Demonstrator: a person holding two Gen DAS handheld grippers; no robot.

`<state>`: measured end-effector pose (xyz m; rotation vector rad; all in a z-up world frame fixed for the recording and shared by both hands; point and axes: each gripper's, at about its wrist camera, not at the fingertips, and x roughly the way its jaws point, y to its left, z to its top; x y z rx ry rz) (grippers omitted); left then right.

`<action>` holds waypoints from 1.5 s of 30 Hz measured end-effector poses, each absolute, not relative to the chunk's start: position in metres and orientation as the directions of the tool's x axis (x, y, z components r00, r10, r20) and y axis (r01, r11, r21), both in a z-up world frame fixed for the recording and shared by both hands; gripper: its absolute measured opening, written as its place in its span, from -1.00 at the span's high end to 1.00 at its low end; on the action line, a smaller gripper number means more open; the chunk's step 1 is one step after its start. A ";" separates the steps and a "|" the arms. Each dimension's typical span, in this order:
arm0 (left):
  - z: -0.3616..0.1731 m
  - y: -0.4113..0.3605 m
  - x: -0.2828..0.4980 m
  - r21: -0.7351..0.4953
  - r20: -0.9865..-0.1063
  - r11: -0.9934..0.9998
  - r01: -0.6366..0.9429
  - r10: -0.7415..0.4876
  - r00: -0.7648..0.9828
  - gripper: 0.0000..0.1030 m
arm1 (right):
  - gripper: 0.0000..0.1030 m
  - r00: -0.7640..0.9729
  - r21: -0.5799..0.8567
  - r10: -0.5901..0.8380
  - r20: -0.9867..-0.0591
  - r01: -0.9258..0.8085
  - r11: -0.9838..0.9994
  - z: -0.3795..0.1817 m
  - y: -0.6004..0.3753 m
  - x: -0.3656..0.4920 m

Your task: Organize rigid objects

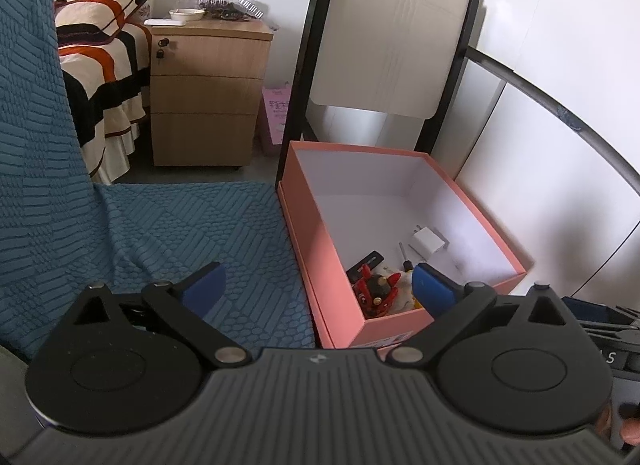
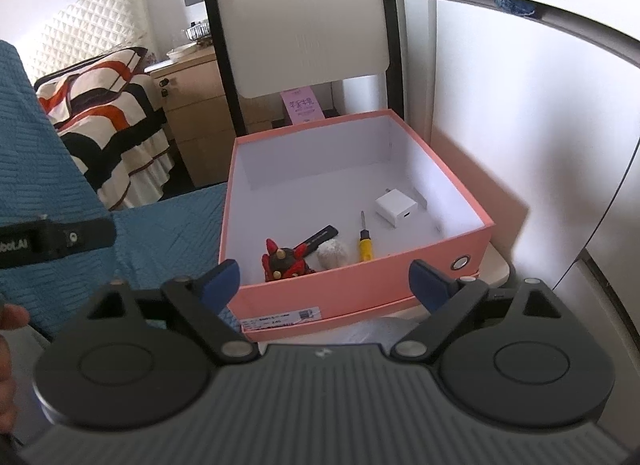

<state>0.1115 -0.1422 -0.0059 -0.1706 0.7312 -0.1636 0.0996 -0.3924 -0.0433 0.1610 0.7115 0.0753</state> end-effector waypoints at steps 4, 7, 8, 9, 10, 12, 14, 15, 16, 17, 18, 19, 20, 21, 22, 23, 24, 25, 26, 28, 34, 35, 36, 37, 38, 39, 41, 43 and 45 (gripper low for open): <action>-0.006 -0.141 0.110 -0.221 -0.644 0.972 0.087 -0.212 0.735 -0.97 | -0.80 0.750 0.178 0.134 -0.648 -0.022 0.984 -0.044 -0.390 0.100; -0.006 -0.141 0.110 -0.216 -0.642 0.973 0.087 -0.209 0.737 -0.96 | -0.80 0.750 0.171 0.131 -0.648 -0.025 0.985 -0.043 -0.388 0.100; -0.006 -0.142 0.109 -0.214 -0.642 0.973 0.087 -0.207 0.738 -0.97 | -0.80 0.753 0.168 0.128 -0.646 -0.024 0.986 -0.042 -0.388 0.100; -0.005 -0.142 0.109 -0.211 -0.643 0.973 0.088 -0.206 0.738 -0.97 | -0.80 0.755 0.167 0.125 -0.644 -0.022 0.986 -0.041 -0.388 0.100; -0.005 -0.142 0.109 -0.206 -0.643 0.974 0.089 -0.204 0.738 -0.97 | -0.80 0.758 0.165 0.123 -0.641 -0.020 0.986 -0.041 -0.388 0.100; -0.005 -0.144 0.109 -0.185 -0.649 0.979 0.090 -0.191 0.737 -0.97 | -0.80 0.759 0.161 0.119 -0.640 -0.019 0.987 -0.041 -0.388 0.100; -0.004 -0.144 0.109 -0.187 -0.649 0.978 0.095 -0.195 0.735 -0.97 | -0.80 0.756 0.166 0.122 -0.643 -0.017 0.986 -0.042 -0.389 0.099; -0.003 -0.143 0.109 -0.190 -0.646 0.977 0.098 -0.200 0.737 -0.98 | -0.80 0.756 0.168 0.121 -0.644 -0.015 0.986 -0.042 -0.389 0.099; -0.003 -0.143 0.108 -0.189 -0.646 0.977 0.097 -0.198 0.737 -0.99 | -0.80 0.755 0.167 0.119 -0.644 -0.012 0.986 -0.043 -0.389 0.099; -0.003 -0.143 0.109 -0.187 -0.647 0.978 0.095 -0.195 0.737 -0.99 | -0.80 0.755 0.165 0.114 -0.645 -0.009 0.986 -0.043 -0.390 0.099; -0.003 -0.143 0.109 -0.187 -0.648 0.978 0.093 -0.194 0.737 -0.99 | -0.80 0.756 0.163 0.113 -0.645 -0.007 0.987 -0.043 -0.390 0.100; -0.003 -0.143 0.108 -0.189 -0.647 0.978 0.093 -0.195 0.737 -0.99 | -0.80 0.756 0.161 0.111 -0.645 -0.008 0.987 -0.043 -0.391 0.100; -0.003 -0.143 0.108 -0.189 -0.647 0.978 0.093 -0.195 0.737 -0.99 | -0.80 0.757 0.158 0.106 -0.645 -0.004 0.987 -0.042 -0.391 0.101; -0.003 -0.143 0.108 -0.188 -0.647 0.978 0.094 -0.195 0.737 -0.99 | -0.80 0.760 0.156 0.100 -0.642 0.002 0.988 -0.042 -0.392 0.101; -0.003 -0.143 0.108 -0.187 -0.646 0.978 0.095 -0.195 0.738 -0.99 | -0.80 0.761 0.155 0.100 -0.642 0.001 0.988 -0.041 -0.392 0.101; -0.003 -0.143 0.108 -0.185 -0.647 0.978 0.093 -0.193 0.737 -0.99 | -0.80 0.759 0.155 0.104 -0.642 -0.004 0.988 -0.041 -0.392 0.101; -0.003 -0.143 0.109 -0.186 -0.648 0.978 0.092 -0.192 0.737 -0.99 | -0.80 0.759 0.153 0.105 -0.643 -0.007 0.988 -0.041 -0.391 0.101; -0.003 -0.143 0.109 -0.188 -0.649 0.978 0.090 -0.193 0.736 -0.99 | -0.80 0.760 0.149 0.104 -0.642 -0.009 0.989 -0.041 -0.390 0.101; -0.002 -0.144 0.109 -0.190 -0.650 0.978 0.090 -0.194 0.735 -0.99 | -0.80 0.759 0.149 0.104 -0.642 -0.010 0.989 -0.042 -0.390 0.101; -0.003 -0.144 0.109 -0.193 -0.651 0.977 0.091 -0.197 0.733 -0.99 | -0.80 0.755 0.151 0.109 -0.646 -0.014 0.988 -0.043 -0.390 0.101; -0.003 -0.143 0.110 -0.210 -0.656 0.973 0.094 -0.212 0.724 -1.00 | -0.80 0.751 0.152 0.118 -0.650 -0.023 0.988 -0.043 -0.387 0.101; -0.003 -0.142 0.110 -0.221 -0.656 0.971 0.095 -0.220 0.722 -1.00 | -0.80 0.751 0.151 0.119 -0.649 -0.026 0.988 -0.042 -0.388 0.101; -0.003 -0.142 0.110 -0.224 -0.657 0.970 0.095 -0.222 0.721 -1.00 | -0.80 0.752 0.152 0.118 -0.649 -0.025 0.988 -0.042 -0.388 0.101; -0.003 -0.143 0.110 -0.218 -0.657 0.971 0.098 -0.220 0.721 -1.00 | -0.80 0.753 0.153 0.118 -0.648 -0.023 0.988 -0.041 -0.388 0.101; -0.002 -0.143 0.109 -0.209 -0.656 0.973 0.100 -0.215 0.723 -1.00 | -0.80 0.755 0.153 0.116 -0.646 -0.021 0.988 -0.041 -0.388 0.101; -0.002 -0.144 0.109 -0.204 -0.656 0.974 0.100 -0.212 0.725 -1.00 | -0.80 0.756 0.153 0.116 -0.645 -0.021 0.988 -0.041 -0.388 0.101; -0.002 -0.145 0.109 -0.203 -0.656 0.974 0.099 -0.210 0.725 -1.00 | -0.80 0.757 0.151 0.117 -0.643 -0.025 0.988 -0.041 -0.387 0.101; -0.002 -0.145 0.109 -0.206 -0.658 0.974 0.096 -0.211 0.723 -1.00 | -0.80 0.758 0.149 0.114 -0.642 -0.022 0.989 -0.041 -0.387 0.100; -0.003 -0.144 0.109 -0.206 -0.659 0.974 0.094 -0.209 0.722 -1.00 | -0.80 0.755 0.148 0.116 -0.645 -0.026 0.989 -0.041 -0.386 0.101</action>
